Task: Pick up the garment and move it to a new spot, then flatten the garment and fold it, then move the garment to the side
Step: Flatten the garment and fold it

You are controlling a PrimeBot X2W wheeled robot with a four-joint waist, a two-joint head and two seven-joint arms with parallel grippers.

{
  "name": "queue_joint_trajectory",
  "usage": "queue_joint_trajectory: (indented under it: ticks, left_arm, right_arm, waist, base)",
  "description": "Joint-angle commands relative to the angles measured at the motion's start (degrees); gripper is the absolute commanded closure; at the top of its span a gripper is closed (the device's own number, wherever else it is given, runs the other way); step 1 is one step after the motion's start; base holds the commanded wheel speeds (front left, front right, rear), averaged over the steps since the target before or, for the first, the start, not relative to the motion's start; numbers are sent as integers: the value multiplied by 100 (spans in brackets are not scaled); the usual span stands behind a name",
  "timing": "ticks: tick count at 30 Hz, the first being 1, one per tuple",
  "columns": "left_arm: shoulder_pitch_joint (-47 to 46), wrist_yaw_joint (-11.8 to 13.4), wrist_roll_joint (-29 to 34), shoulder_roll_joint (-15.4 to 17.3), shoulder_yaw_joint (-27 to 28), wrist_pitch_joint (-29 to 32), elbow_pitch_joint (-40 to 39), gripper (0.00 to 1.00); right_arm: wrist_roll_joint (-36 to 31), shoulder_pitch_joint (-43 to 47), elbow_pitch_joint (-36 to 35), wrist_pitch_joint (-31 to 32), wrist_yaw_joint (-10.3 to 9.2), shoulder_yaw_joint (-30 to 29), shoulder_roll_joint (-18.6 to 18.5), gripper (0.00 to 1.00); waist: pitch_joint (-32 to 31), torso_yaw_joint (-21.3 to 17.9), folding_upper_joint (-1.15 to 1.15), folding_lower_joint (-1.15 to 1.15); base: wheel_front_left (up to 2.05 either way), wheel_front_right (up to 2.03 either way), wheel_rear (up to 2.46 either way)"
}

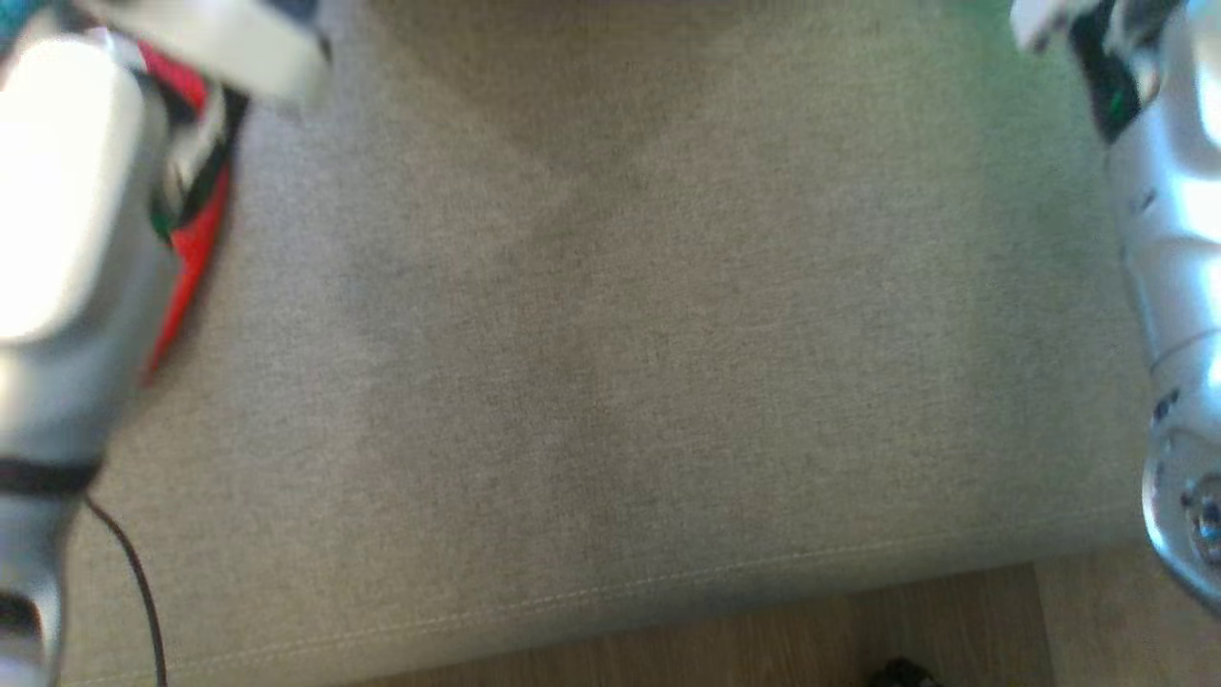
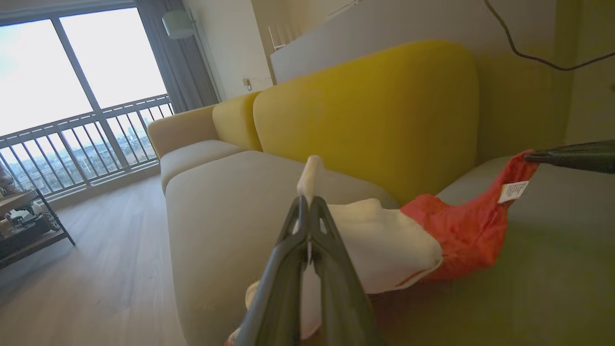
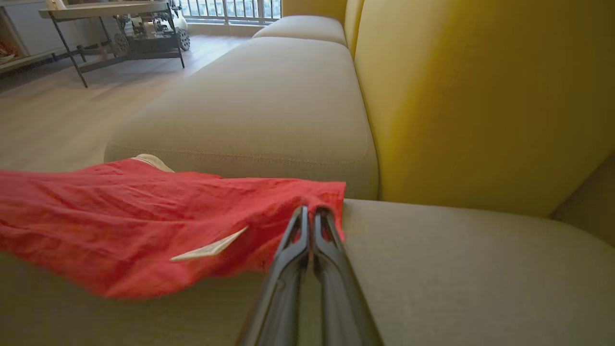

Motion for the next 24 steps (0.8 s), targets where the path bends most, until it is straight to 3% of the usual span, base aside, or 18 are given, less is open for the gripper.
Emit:
queue_joint_trajectory:
  ticks: [1, 7, 14, 17, 24]
  left_arm:
    - [260, -78, -26, 186, 319, -20, -189, 100]
    - [2090, -233, -198, 267, 548, -20, -415, 100]
    - [3924, -261, -505, 304, 671, -20, -821, 100]
    - [4695, -165, -678, 220, 792, -20, -1183, 100]
    - [6148, 218, -877, 247, 869, -8, -2235, 100]
  right_arm:
    - [127, 64, -30, -26, -2, 88, 27, 100]
    - [680, 1004, 398, 26, -2, 382, 90, 100]
    - [1330, 2246, 231, 8, -2, 822, -7, 100]
    - [1952, 2966, -178, 10, -2, 954, -17, 100]
    - [2734, 4833, -1877, 131, -2, 1147, -697, 100]
  waist:
    - [-363, 14, 0, 0]
    - [-1152, -76, 0, 0]
    - [-1891, -110, 0, 0]
    - [-2171, -60, 0, 0]
    - [-2477, 85, 0, 0]
  base:
    - [0, 0, 0]
    - [0, 0, 0]
    - [0, 0, 0]
    - [0, 0, 0]
    - [0, 0, 0]
